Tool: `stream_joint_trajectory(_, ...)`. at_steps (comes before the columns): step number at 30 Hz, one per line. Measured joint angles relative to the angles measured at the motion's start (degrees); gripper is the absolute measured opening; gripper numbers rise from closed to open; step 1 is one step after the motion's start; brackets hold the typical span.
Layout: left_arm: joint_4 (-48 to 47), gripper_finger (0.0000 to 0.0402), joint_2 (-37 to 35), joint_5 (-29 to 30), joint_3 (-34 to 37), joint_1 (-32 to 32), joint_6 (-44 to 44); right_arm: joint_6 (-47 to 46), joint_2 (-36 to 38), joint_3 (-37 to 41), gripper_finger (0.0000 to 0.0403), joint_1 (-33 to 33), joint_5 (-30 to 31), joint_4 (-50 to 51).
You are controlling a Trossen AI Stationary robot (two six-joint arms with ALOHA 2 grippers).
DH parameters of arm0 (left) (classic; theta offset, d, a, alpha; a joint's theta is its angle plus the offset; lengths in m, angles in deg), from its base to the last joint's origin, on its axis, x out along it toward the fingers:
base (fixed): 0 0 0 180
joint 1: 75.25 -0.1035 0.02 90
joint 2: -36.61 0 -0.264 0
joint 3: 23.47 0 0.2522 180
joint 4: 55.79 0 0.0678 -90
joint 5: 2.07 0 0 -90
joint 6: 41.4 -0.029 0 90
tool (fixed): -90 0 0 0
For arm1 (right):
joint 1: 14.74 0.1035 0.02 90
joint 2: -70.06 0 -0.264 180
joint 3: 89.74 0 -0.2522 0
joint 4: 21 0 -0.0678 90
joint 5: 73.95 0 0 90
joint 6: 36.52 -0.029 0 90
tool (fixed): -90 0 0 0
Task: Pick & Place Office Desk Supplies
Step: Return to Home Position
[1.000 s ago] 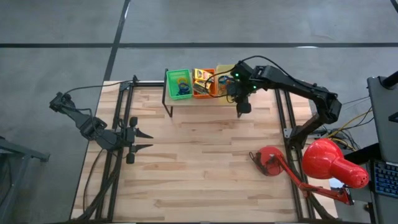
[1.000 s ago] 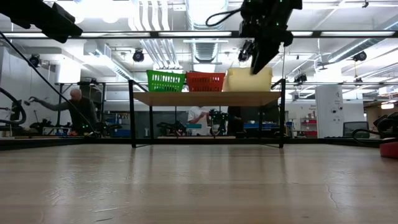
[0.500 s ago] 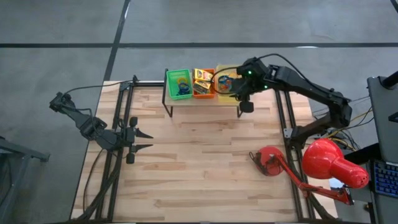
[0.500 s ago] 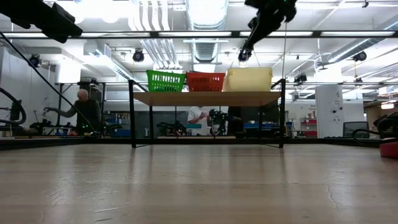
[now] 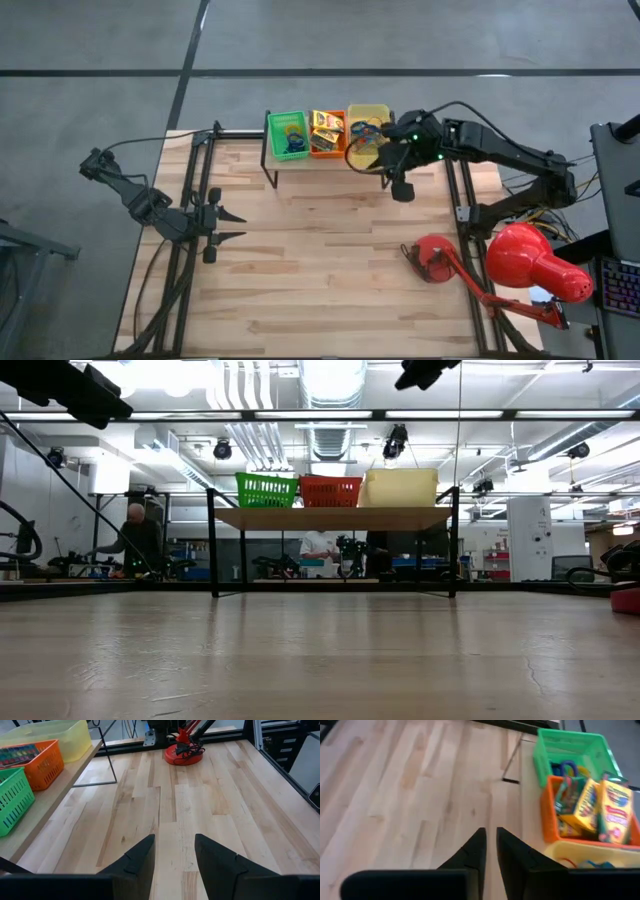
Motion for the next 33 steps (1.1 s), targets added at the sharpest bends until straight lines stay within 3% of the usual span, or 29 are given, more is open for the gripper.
stream_joint_trajectory(6, 0.00, 0.0141, 0.01, 0.01, 0.00, 0.00, 0.00, -1.95, -0.01, 1.83, 0.0010, 6.09, 0.04, -3.41)
stream_joint_trajectory(8, -0.02, 0.0141, 0.00, 0.01, 0.00, -0.01, 0.00, -2.93, 0.49, 4.99, 0.0009, 8.48, 0.65, -8.78)
stream_joint_trajectory(11, 0.00, 0.0141, 0.00, 0.01, 0.00, -0.01, 0.00, -3.35, 1.66, 11.38, 0.0008, 11.85, 5.67, -18.38)
stream_joint_trajectory(16, 0.00, 0.0141, 0.02, 0.01, 0.00, -0.01, 0.00, -8.85, 5.15, 22.73, 0.0008, 17.18, 22.09, -28.32)
stream_joint_trajectory(18, 0.00, 0.0141, 0.00, -0.01, 0.00, -0.01, 0.00, -10.76, 7.11, 27.63, 0.0008, 19.44, 25.82, -31.49)
stream_joint_trajectory(26, -0.02, 0.0141, 0.02, 0.01, 0.00, 0.01, 0.00, -12.50, 17.90, 47.48, 0.0008, 23.18, 27.26, -53.99)
stream_joint_trajectory(33, -0.02, 0.0141, 0.02, 0.00, 0.00, 0.00, 0.00, -18.82, 32.17, 59.31, 0.0008, 22.69, 30.29, -55.31)
